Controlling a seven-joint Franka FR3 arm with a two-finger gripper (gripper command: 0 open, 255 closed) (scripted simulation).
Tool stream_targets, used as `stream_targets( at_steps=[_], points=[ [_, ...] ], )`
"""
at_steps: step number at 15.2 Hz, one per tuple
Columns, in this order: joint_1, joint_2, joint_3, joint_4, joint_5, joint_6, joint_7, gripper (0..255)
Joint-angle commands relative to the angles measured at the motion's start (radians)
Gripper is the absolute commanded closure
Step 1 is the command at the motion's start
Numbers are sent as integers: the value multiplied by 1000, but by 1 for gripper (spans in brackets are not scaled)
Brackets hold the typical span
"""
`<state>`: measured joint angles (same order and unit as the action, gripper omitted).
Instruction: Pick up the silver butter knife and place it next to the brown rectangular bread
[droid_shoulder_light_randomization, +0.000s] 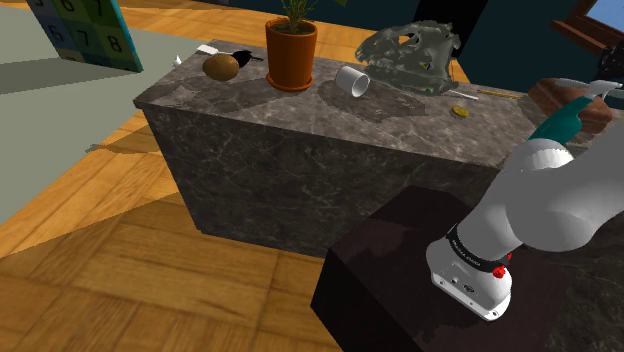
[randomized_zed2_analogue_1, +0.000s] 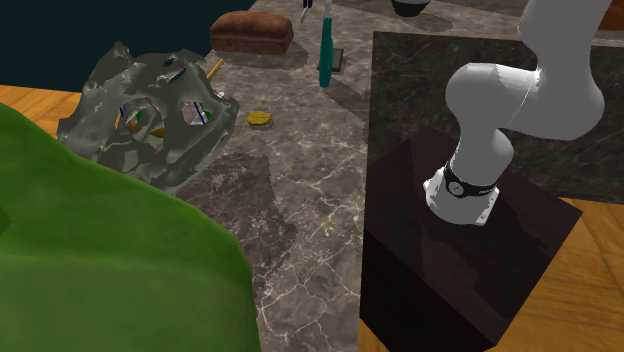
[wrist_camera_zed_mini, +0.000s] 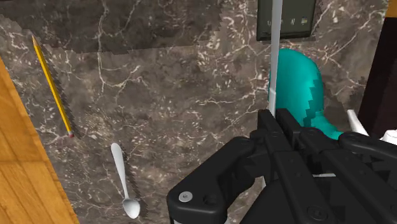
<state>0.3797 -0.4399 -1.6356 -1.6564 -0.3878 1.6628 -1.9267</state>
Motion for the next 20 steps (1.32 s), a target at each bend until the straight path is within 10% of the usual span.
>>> stream_targets(
  at_steps=[1, 11, 20],
  points=[
    [128, -48, -116, 97, -43, -34, -15, 255],
    [621, -378, -430, 790, -276, -295, -165, 255],
    [511, -366, -405, 576, -264, -151, -125, 255]
  ],
)
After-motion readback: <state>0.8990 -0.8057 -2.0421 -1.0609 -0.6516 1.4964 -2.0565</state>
